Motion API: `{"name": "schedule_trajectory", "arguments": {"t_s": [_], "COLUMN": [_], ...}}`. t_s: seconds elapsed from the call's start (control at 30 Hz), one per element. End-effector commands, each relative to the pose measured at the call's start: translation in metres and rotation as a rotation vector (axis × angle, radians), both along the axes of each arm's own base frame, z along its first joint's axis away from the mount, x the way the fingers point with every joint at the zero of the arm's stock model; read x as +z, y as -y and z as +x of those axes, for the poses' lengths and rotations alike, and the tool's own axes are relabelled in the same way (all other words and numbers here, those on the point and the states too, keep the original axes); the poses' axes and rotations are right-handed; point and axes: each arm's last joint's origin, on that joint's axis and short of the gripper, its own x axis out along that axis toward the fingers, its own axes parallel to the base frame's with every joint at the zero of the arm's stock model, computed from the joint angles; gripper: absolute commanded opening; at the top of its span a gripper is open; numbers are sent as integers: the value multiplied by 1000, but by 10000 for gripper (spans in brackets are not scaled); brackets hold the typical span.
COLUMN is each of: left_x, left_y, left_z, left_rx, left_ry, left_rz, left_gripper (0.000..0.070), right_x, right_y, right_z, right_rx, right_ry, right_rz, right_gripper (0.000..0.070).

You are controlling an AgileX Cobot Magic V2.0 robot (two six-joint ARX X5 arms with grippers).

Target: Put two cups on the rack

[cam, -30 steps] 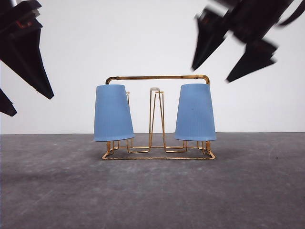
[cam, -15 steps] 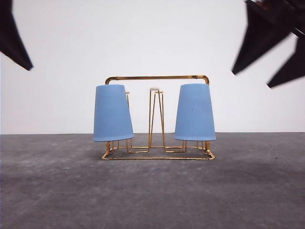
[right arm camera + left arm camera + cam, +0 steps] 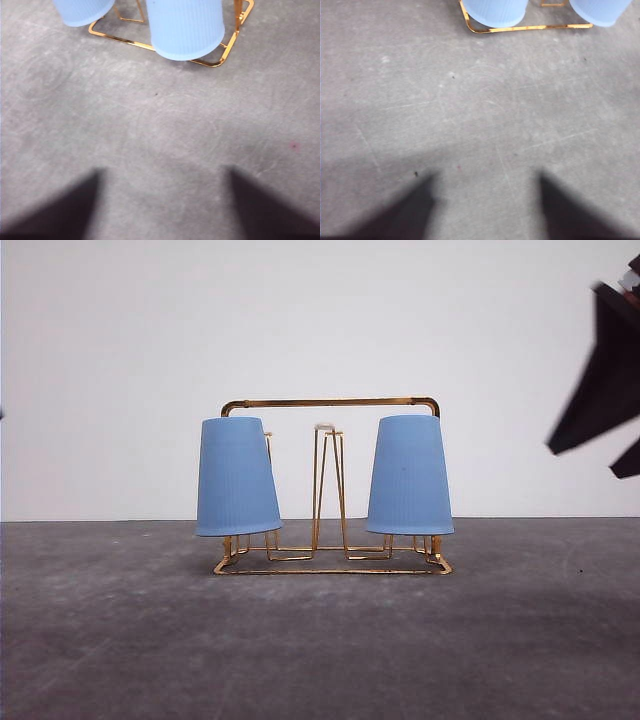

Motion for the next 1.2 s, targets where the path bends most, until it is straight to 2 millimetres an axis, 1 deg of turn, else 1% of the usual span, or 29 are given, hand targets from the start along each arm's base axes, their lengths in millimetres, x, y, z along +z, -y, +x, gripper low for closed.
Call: {"name": "schedule_trajectory", "arguments": {"t_s": [0.0,0.57,0.67,0.73,0.8,0.87,0.93,1.07,1.17], "left_x": [4,6,7,3,-3,-14,-28,-59,-76], "left_y": [2,1,-5,-11,-19,-27,-33,-43,-47], "left_z": [2,1,-5,-8,-10,-11,-12,-13,-14], "left_rx": [-19,-15,-68,-41,27,107,175,270,303], "left_ry": [37,64,199,355,492,601,662,665,646], "left_rz": [-2,-2,85,79,58,47,51,79,95], "left_gripper": [2,0,0,0,0,0,0,0,0], "right_x": [2,4,4,4,4,4,4,4,4], "right_y": [-1,-1,-1,-1,-1,-1,-1,-1,-1], "right_z": [2,2,2,2,2,2,2,2,2], "right_rx": [-3,-6,-6,-7,-7,-7,-7,-7,-7], "right_ry": [17,36,35,36,36,36,36,36,36], "right_rz": [1,6,6,6,6,6,6,6,6], "right_gripper": [31,29,29,29,29,29,29,29,29]}}
